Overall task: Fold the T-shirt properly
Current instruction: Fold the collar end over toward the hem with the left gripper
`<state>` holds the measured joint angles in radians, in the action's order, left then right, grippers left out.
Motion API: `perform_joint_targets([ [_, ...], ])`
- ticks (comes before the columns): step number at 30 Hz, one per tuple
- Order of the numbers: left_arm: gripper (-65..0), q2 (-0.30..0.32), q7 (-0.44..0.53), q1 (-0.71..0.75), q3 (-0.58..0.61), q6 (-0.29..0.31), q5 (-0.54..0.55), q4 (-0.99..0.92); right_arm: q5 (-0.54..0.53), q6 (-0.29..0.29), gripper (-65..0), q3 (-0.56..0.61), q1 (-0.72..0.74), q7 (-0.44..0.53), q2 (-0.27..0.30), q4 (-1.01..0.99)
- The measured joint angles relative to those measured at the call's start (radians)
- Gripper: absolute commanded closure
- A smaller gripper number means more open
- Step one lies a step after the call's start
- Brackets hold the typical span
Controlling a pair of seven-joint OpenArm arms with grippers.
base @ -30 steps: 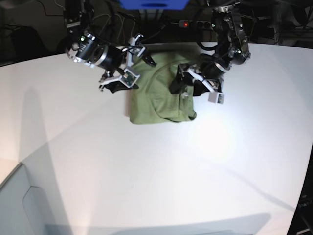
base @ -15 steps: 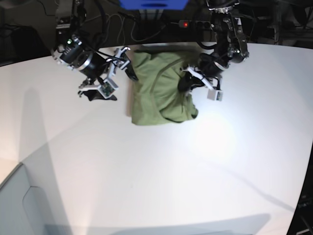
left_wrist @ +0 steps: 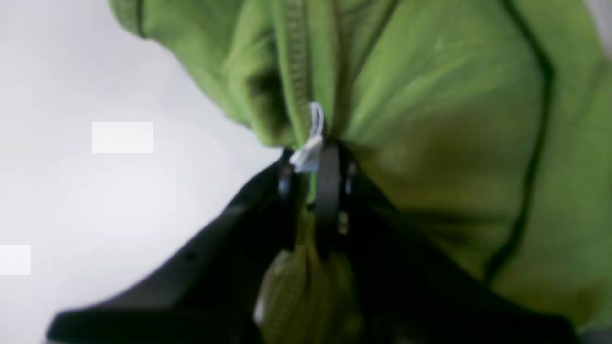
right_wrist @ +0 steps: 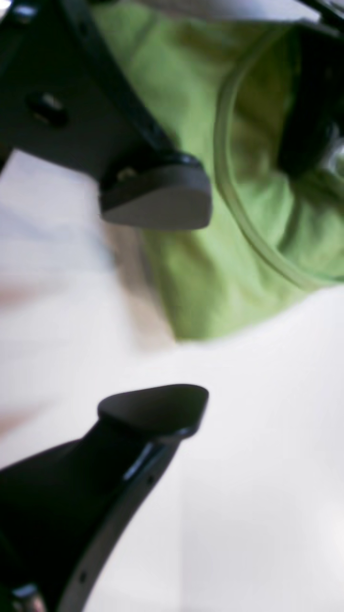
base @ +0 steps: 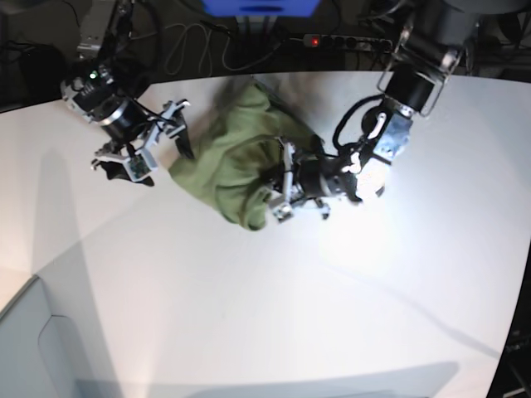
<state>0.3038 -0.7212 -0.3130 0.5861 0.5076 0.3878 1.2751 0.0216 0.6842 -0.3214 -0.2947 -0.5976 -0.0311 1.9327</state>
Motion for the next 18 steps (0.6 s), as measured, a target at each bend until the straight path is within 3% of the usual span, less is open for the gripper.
perform_joint_targets([
  [3,0.0,-0.003,0.015,-0.110,0.192,-0.009,-0.068,-0.005,-0.001,0.000,-49.0,-0.065,-0.006,-0.001,-0.024,0.000],
  [6,0.0,-0.007,0.103,-0.186,0.338,-0.018,-0.133,-0.007,0.001,0.000,-49.0,-0.114,-0.005,-0.007,-0.023,0.000],
  [13,0.0,-0.118,0.118,-0.260,0.487,-0.016,-0.305,-0.017,0.000,0.000,-49.0,-0.200,-0.020,-0.003,-0.030,0.000],
  [18,-24.3,-0.174,0.000,-0.272,0.491,-0.009,-0.361,-0.012,0.001,0.001,-49.0,-0.211,-0.044,-0.009,-0.030,0.000],
])
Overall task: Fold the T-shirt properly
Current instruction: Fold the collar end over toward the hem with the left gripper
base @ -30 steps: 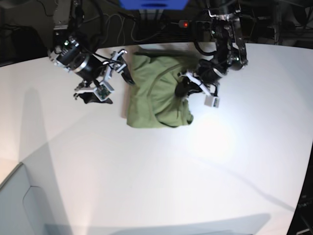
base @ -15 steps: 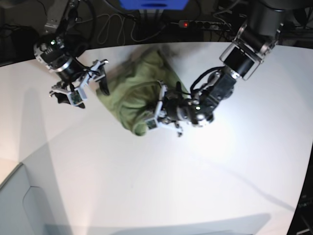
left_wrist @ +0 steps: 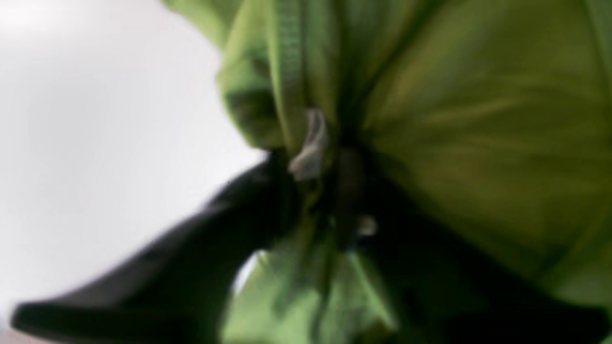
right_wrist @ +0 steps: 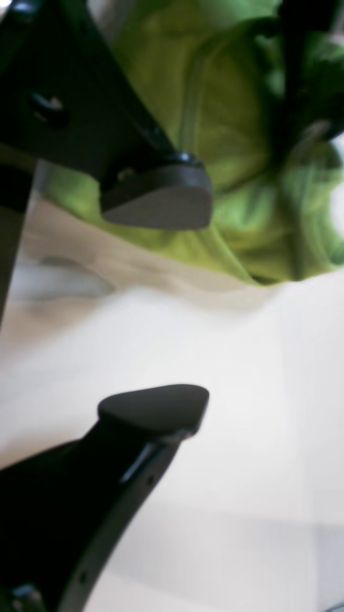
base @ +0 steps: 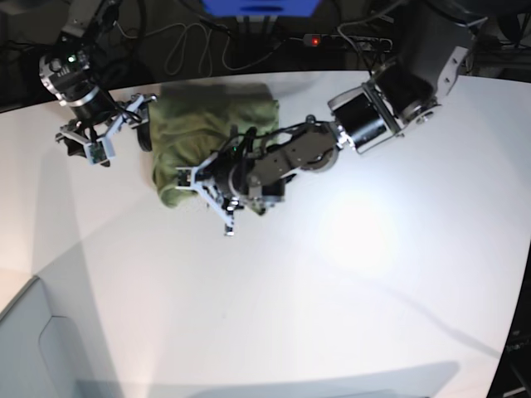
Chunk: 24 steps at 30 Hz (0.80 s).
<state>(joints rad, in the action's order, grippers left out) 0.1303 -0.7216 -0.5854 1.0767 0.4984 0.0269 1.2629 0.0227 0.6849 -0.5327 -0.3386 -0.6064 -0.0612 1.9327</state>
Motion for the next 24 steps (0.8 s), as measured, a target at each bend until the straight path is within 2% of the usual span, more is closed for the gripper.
perform_joint_targets([
  [1,-26.1,0.000,-0.001,-0.002,0.000,0.000,-0.010,0.005,-0.001,0.000,-49.0,0.002,0.000,0.001,0.000,0.000],
  [6,-25.8,0.005,-0.016,0.004,-0.008,0.003,-0.060,0.061,-0.001,0.000,-48.9,0.003,-0.011,0.004,-0.002,0.017],
  [13,-26.0,0.006,-0.025,0.057,-0.248,0.006,-0.121,0.259,-0.001,0.000,-47.3,0.008,-0.011,0.004,-0.027,0.039],
  [16,-26.1,0.024,-0.031,0.087,-0.309,0.007,-0.111,0.317,0.000,-0.001,-38.4,0.023,-0.011,0.004,-0.025,0.040],
  [21,-26.1,0.078,-0.035,0.148,-0.363,0.007,-0.117,0.397,-0.001,0.000,-14.0,0.075,-0.023,0.005,-0.027,0.040],
  [24,-26.1,0.151,-0.011,0.193,-0.442,0.008,-0.101,0.474,-0.001,0.000,0.0,0.116,-0.033,0.002,-0.028,0.041],
])
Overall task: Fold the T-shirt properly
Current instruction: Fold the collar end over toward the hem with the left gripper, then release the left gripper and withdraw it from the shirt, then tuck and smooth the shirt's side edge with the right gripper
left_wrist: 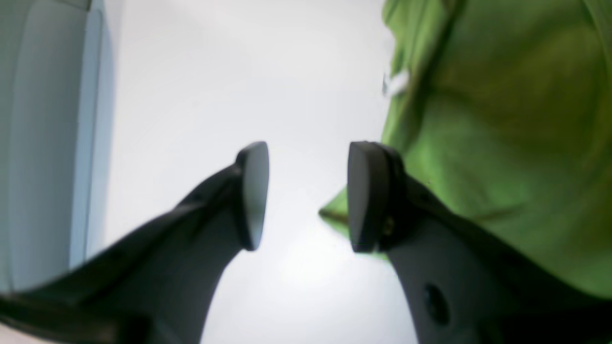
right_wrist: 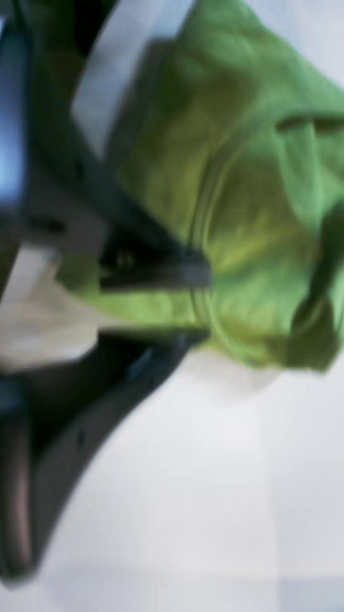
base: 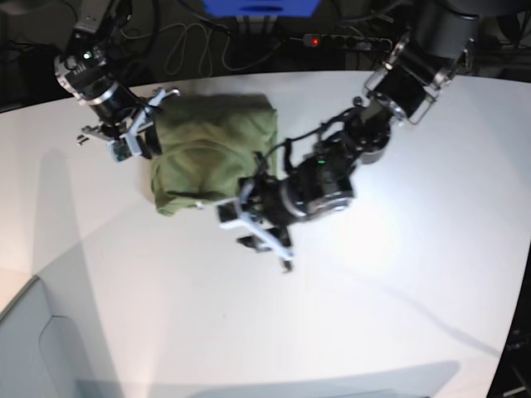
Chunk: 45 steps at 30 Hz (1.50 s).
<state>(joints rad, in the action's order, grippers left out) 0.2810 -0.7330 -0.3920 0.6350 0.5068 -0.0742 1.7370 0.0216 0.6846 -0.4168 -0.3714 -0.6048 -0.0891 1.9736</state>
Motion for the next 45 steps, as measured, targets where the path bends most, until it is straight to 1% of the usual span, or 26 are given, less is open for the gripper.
perform_joint_targets([
  [3,-25.9,0.066,-0.014,0.080,-0.188,-0.013,-0.019,0.021,0.002,-0.001,-0.8,0.035,-0.006,0.009,0.006,0.018],
  [4,-25.9,0.086,-0.023,0.111,-0.255,-0.009,-0.016,0.023,0.001,-0.001,-0.3,0.056,-0.010,0.014,0.006,0.018],
  [6,-25.9,0.110,-0.027,0.182,-0.418,-0.008,-0.012,0.025,0.000,0.001,-0.2,0.090,-0.014,0.013,0.000,0.015],
  [8,-25.8,0.109,-0.019,0.245,-0.578,-0.008,-0.004,0.027,-0.005,0.000,-0.2,0.093,0.000,0.024,0.002,-0.014],
  [11,-25.7,0.105,-0.026,0.342,-0.819,-0.009,-0.017,0.024,0.002,0.000,-0.2,0.086,0.014,0.015,0.006,-0.072],
  [13,-25.7,0.105,-0.024,0.403,-0.909,-0.012,-0.011,0.025,0.000,0.000,-0.2,0.085,0.013,0.016,0.011,-0.102],
  [15,-25.7,0.099,-0.025,0.455,-0.966,-0.005,0.048,0.018,0.002,0.000,-0.2,0.085,0.005,0.023,0.011,-0.138],
  [17,-25.7,0.099,-0.021,0.499,-1.014,0.000,0.103,0.015,0.002,0.000,-0.2,0.086,-0.019,0.040,0.008,-0.170],
  [19,-25.7,0.100,-0.011,0.520,-1.053,-0.004,0.150,0.015,0.000,0.000,-0.2,0.086,-0.052,0.107,0.009,-0.185],
  [21,-25.7,0.101,-0.012,0.544,-1.085,-0.005,0.175,0.017,0.003,0.000,-0.2,0.089,-0.076,0.146,0.010,-0.187],
  [24,-25.6,0.098,-0.030,0.555,-1.109,-0.005,0.183,0.017,0.003,0.000,-0.2,0.086,-0.081,0.157,0.009,-0.182],
  [28,-25.6,0.098,-0.020,0.571,-1.123,-0.005,0.186,0.033,0.007,0.000,-0.2,0.082,-0.100,0.149,0.009,-0.048],
  [30,-25.6,0.098,-0.019,0.597,-1.123,-0.005,0.188,0.053,0.004,-0.002,-0.2,0.118,-0.096,0.156,0.009,0.014],
  [33,-25.6,0.098,-0.024,0.631,-1.123,-0.004,0.185,0.055,0.000,0.000,-0.2,0.253,-0.077,0.156,0.000,0.019],
  [36,-25.6,0.096,-0.018,0.653,-1.123,-0.005,0.191,0.055,0.000,-0.001,-0.2,0.326,-0.044,0.156,-0.002,-0.036],
  [40,-25.6,0.097,-0.011,0.694,-1.124,-0.005,0.183,0.055,0.001,0.000,-0.2,0.403,-0.010,0.166,0.000,-0.166],
  [43,-25.6,0.095,-0.012,0.709,-1.123,-0.005,0.186,0.055,0.009,0.000,-0.2,0.411,0.010,0.192,0.003,-0.293],
  [45,-25.6,0.099,-0.011,0.710,-1.126,-0.005,0.183,0.055,0.009,0.000,-0.2,0.411,0.013,0.238,0.009,-0.356],
])
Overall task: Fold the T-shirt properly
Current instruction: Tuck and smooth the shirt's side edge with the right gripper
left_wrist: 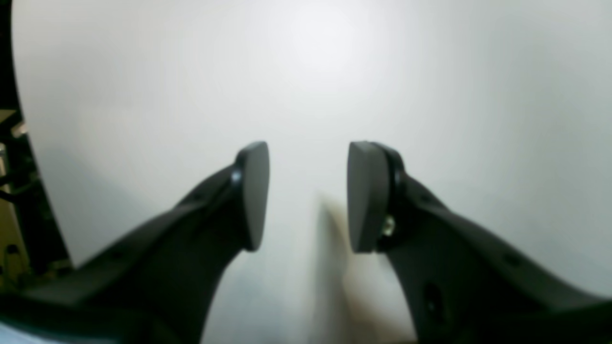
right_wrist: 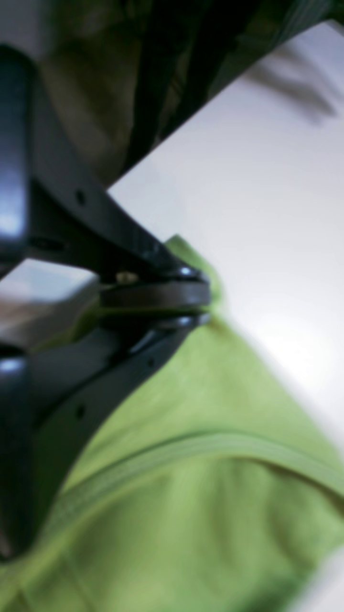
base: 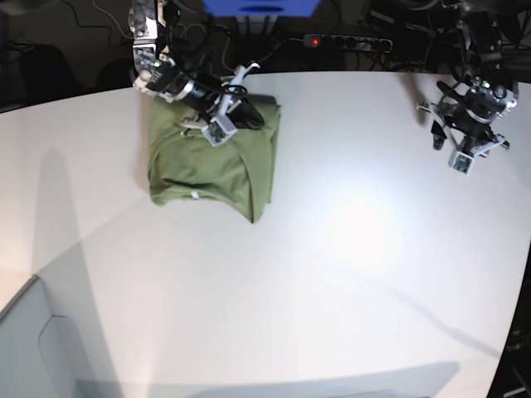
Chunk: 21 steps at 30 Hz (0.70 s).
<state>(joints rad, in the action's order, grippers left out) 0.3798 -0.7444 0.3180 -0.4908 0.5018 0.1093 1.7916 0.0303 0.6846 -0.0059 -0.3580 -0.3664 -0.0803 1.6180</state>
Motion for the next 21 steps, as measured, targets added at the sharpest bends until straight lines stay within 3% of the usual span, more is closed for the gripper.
perform_joint_targets([
  [9,-25.6,-0.043,0.001,0.000,-0.063,0.000,0.004,-0.001,-0.023,0.000,-0.2,0.049,-0.034,0.101,0.053,-0.094],
  [15,-25.6,-0.045,0.005,0.000,-0.063,0.000,0.003,-0.004,0.002,-0.001,-0.2,0.048,-0.114,0.066,0.106,0.172],
  [18,-25.6,-0.045,0.003,0.000,-0.063,0.000,0.004,-0.005,-0.012,-0.001,-0.2,0.045,-0.097,0.085,0.125,0.285],
  [21,-25.6,-0.045,-0.002,0.001,-0.063,0.000,0.003,-0.005,-0.020,0.003,-0.2,-0.024,-0.065,0.028,0.125,0.315],
])
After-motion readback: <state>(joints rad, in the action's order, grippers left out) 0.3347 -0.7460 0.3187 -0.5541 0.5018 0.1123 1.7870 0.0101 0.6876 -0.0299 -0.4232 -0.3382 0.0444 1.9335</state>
